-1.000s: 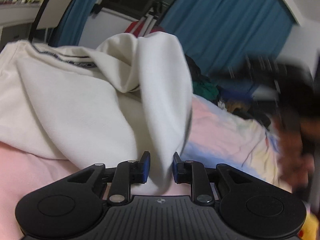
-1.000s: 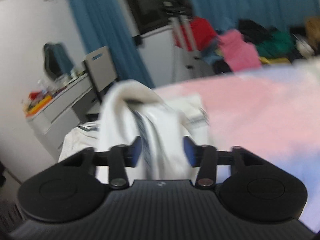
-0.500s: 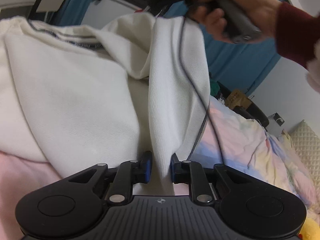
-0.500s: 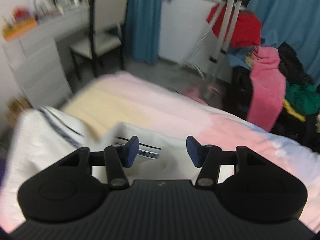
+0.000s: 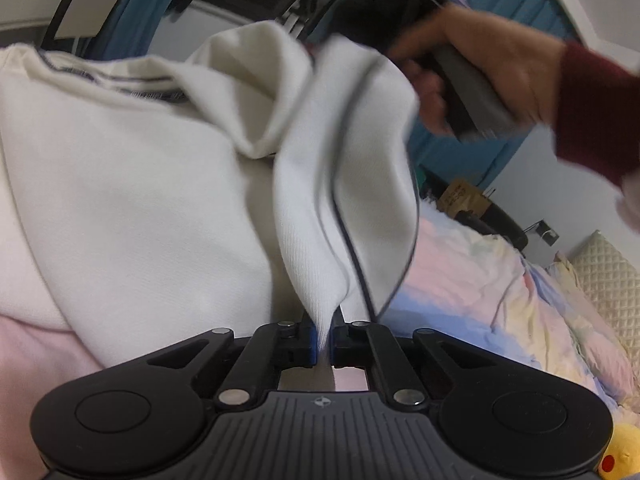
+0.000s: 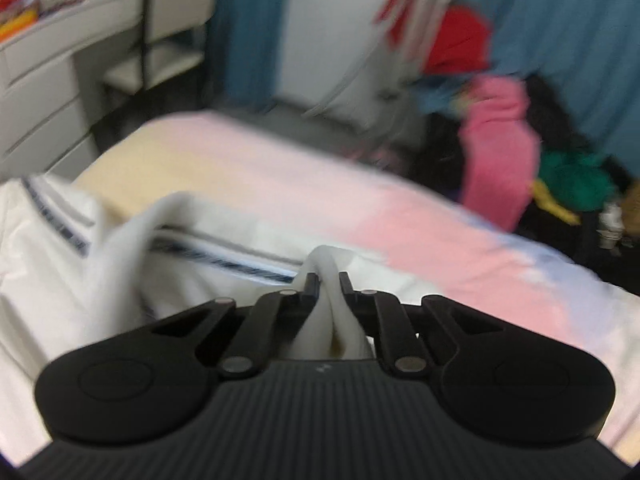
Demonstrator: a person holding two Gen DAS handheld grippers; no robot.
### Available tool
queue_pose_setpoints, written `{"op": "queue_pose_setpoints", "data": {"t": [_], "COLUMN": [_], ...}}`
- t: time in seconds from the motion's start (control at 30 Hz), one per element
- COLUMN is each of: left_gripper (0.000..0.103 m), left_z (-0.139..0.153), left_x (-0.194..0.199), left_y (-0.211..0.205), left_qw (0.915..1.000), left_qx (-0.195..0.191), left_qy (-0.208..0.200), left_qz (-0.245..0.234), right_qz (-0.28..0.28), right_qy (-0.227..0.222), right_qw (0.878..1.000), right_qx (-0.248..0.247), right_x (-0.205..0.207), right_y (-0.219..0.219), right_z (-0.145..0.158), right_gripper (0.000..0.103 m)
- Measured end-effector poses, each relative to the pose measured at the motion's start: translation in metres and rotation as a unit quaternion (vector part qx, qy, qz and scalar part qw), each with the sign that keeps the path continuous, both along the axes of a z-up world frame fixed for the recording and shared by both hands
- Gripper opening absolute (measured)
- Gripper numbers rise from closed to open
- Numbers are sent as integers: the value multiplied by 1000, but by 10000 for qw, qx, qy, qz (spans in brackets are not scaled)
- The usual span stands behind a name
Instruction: Fold clothes
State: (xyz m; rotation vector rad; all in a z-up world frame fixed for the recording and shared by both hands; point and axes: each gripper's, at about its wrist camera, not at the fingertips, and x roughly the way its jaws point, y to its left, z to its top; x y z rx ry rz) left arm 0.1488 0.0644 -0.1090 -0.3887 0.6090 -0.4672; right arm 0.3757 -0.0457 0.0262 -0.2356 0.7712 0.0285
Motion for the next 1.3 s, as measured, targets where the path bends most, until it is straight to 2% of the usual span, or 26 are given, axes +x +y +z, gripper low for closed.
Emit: {"op": "queue_pose_setpoints", "data": {"t": [0.13, 0.23, 0.3, 0.33, 0.43, 0.5, 0.6, 0.7, 0.87, 0.9, 1.0, 1.03, 1.1, 1.2, 1.3], "left_gripper": [6, 6, 6, 7, 7, 7, 7, 8, 10, 10, 11, 11, 13, 14, 16], "left_z": [4, 8, 12, 14, 16, 13, 8, 12, 19, 19, 17, 16, 14, 12, 10], "left_x": [-1, -4, -7, -9, -11, -14, -19, -14, -28, -33, -33, -34, -36, -39, -39], "left_y": [3, 4, 2, 0, -8, -10, -6, -4, -9, -11, -15, -16, -18, -18, -18], "left_qw": [9999, 9995, 9988, 9984, 9974, 9971, 9979, 9983, 9968, 9964, 9950, 9944, 9932, 9925, 9922], "left_qx": [-129, -185, -182, -152, 120, 279, 373, 501, 779, 827, 994, 1053, 1161, 1221, 1244], "left_qy": [-92, -243, -392, -466, -562, -524, -349, -171, -160, -141, -114, -106, -84, -31, 1], "left_qz": [-10, -89, -211, -276, -428, -469, -392, -238, -99, -76, -34, -23, -4, 19, 44], "right_qz": [-764, -1391, -1859, -2108, -2846, -3097, -2887, -2488, -1465, -1251, -651, -521, -396, -357, -450], "right_qy": [-851, -1707, -2009, -2024, -1643, -1303, -730, -407, -387, -384, -228, -113, 71, 186, 190], "right_qw": [9929, 9734, 9585, 9520, 9302, 9151, 9024, 8837, 8836, 8879, 9315, 9414, 9514, 9556, 9526], "right_qx": [327, 640, 798, 915, 1636, 2230, 3116, 3944, 4430, 4409, 3573, 3330, 3052, 2919, 3003], "right_x": [-55, -107, -143, -160, -208, -236, -261, -274, -268, -267, -256, -251, -243, -239, -238], "right_y": [-63, -129, -174, -194, -251, -279, -300, -300, -273, -265, -224, -211, -192, -178, -177], "right_z": [25, 34, 31, 25, -13, -44, -84, -97, -84, -81, -73, -74, -78, -84, -81], "right_gripper": [10, 10, 10, 10, 11, 11, 11, 12, 12, 12, 13, 13, 13, 13, 13]}}
